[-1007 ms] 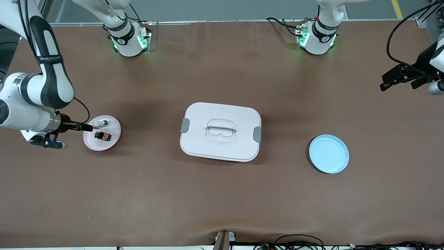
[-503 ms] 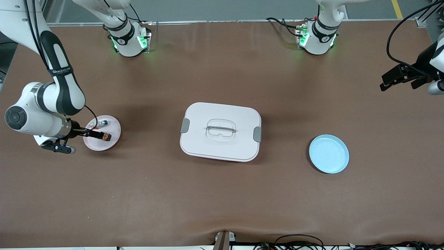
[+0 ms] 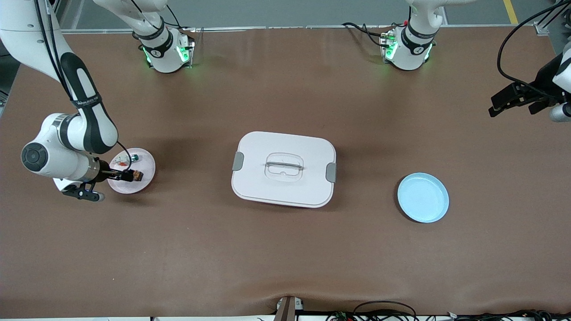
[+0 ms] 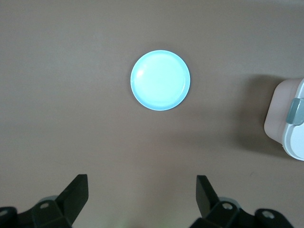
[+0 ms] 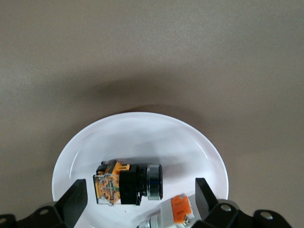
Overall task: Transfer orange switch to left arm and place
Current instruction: 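Close the right gripper on the black-orange switch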
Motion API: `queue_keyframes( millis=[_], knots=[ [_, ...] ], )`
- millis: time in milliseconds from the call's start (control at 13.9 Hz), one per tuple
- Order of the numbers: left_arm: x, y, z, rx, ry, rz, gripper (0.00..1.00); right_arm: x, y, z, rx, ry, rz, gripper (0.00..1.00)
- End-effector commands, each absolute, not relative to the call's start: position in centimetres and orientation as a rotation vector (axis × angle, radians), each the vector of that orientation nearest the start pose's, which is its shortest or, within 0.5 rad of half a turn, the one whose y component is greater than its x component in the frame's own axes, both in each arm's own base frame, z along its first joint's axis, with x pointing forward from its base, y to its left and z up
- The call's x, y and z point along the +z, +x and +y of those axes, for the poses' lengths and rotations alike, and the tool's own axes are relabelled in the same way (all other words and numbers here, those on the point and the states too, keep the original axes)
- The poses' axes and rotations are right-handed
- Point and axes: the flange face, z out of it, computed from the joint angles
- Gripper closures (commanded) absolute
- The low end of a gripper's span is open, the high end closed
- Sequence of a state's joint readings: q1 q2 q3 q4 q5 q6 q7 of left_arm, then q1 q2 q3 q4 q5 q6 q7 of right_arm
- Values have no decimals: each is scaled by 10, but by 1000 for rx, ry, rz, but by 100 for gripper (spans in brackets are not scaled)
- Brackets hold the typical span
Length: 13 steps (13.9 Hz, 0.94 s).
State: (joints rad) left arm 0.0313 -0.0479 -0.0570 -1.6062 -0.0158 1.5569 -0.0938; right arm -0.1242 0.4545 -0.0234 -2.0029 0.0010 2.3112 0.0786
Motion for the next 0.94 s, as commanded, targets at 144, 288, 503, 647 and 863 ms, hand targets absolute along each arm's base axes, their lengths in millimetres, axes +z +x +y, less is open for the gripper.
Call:
queue_keyframes(
  millis=[144,288,503,647,863],
  knots=[
    [636,538,-14,6,-3161,-74,0,200,581,-80,207,-3107,400,0],
    [636,538,-14,6,-3161,-74,0,193,577,-69,180,-3113,375,0],
    [636,538,-14,6,-3161,-74,0,188,573,-69,192,-3113,375,0],
    [636,538,-14,6,-3161,-74,0,187,571,-68,197,-3112,375,0],
    [636,538,-14,6,-3161,-74,0,181,565,-67,224,-3111,375,0]
  ],
)
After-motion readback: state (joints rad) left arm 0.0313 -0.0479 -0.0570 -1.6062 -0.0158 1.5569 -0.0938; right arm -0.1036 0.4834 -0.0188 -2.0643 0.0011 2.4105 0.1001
